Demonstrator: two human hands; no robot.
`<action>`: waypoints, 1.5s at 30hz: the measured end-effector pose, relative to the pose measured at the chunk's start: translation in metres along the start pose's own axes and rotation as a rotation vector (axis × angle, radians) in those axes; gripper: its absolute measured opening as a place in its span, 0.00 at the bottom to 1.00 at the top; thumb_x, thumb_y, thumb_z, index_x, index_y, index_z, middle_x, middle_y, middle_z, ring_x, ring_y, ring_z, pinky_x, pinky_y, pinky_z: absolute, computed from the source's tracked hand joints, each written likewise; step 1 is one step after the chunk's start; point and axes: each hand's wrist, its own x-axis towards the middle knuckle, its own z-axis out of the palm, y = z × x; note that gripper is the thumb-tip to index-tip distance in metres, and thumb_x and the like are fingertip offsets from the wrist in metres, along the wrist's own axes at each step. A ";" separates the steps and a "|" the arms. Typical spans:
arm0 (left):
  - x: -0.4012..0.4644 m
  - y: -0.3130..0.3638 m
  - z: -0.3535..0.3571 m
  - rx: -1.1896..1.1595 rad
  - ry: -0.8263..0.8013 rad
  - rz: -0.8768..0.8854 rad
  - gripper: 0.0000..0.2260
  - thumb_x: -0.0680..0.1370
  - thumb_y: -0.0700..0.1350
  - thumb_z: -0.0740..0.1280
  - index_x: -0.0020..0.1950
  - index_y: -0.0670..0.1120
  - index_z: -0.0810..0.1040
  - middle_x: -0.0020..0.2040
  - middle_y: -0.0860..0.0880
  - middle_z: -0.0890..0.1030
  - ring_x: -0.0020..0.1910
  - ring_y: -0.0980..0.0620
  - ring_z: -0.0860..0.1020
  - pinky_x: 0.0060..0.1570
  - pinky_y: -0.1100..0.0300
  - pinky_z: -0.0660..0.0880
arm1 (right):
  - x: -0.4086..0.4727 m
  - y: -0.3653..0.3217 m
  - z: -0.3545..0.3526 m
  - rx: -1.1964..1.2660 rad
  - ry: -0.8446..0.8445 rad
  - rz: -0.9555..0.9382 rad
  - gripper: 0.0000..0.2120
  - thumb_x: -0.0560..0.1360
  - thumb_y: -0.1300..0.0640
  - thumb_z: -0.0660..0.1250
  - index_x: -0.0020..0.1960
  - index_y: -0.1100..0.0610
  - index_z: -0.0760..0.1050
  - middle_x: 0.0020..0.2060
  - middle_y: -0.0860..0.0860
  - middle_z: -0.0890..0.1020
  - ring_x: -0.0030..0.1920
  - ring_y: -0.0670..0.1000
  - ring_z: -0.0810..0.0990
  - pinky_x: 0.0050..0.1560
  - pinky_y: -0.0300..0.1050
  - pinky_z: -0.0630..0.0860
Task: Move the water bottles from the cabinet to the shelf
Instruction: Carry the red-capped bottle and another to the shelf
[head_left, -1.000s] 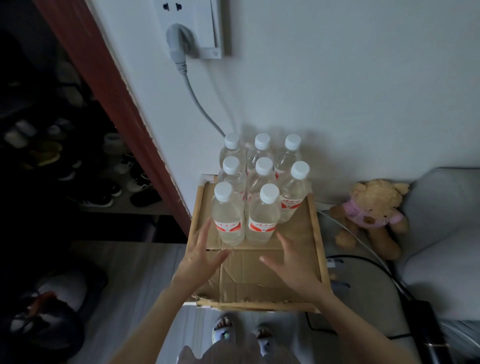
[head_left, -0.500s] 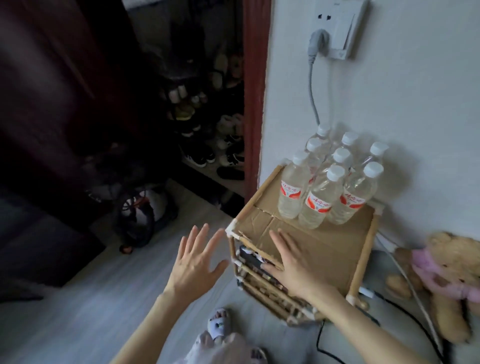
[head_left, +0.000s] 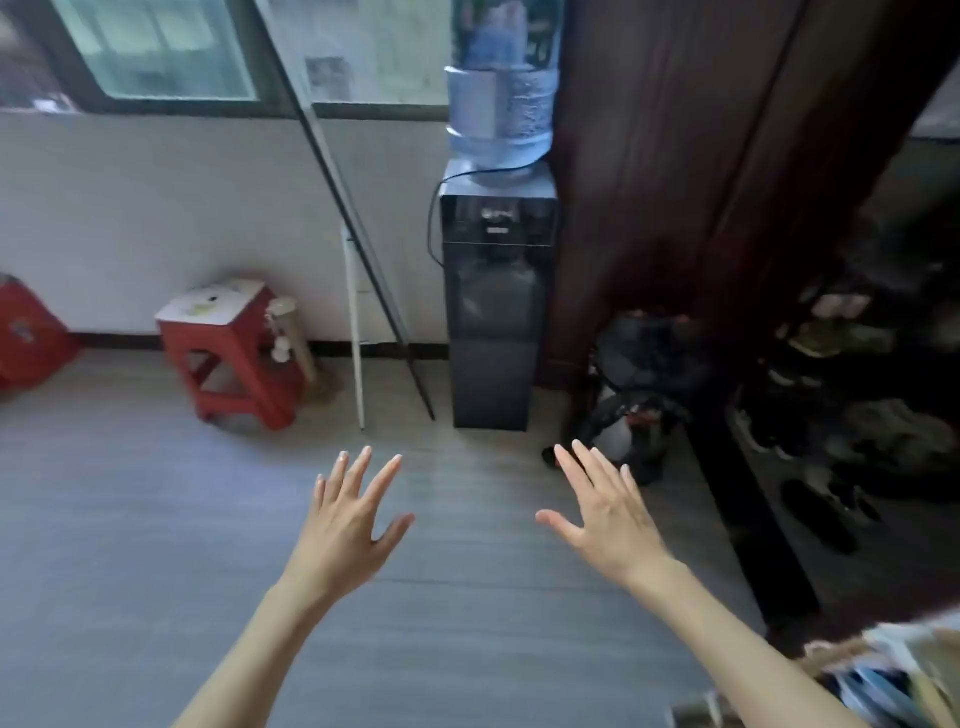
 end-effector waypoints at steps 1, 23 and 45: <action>-0.008 -0.031 -0.015 -0.013 0.026 -0.066 0.38 0.67 0.70 0.44 0.74 0.54 0.58 0.75 0.44 0.57 0.75 0.42 0.49 0.72 0.45 0.49 | 0.018 -0.030 0.006 0.002 0.003 -0.049 0.36 0.75 0.38 0.57 0.76 0.50 0.45 0.76 0.50 0.49 0.76 0.51 0.46 0.74 0.53 0.43; -0.175 -0.501 -0.206 0.066 0.393 -1.025 0.38 0.66 0.70 0.43 0.74 0.57 0.52 0.77 0.48 0.51 0.76 0.46 0.45 0.73 0.51 0.47 | 0.250 -0.649 0.185 0.032 -0.253 -1.006 0.36 0.74 0.38 0.59 0.75 0.50 0.49 0.76 0.51 0.52 0.76 0.53 0.49 0.73 0.54 0.46; -0.140 -0.926 -0.395 0.033 0.648 -1.183 0.37 0.65 0.68 0.42 0.74 0.58 0.50 0.77 0.51 0.46 0.75 0.52 0.41 0.72 0.55 0.44 | 0.423 -1.174 0.304 0.150 -0.264 -1.394 0.35 0.75 0.39 0.58 0.76 0.50 0.48 0.76 0.50 0.52 0.76 0.51 0.46 0.74 0.54 0.44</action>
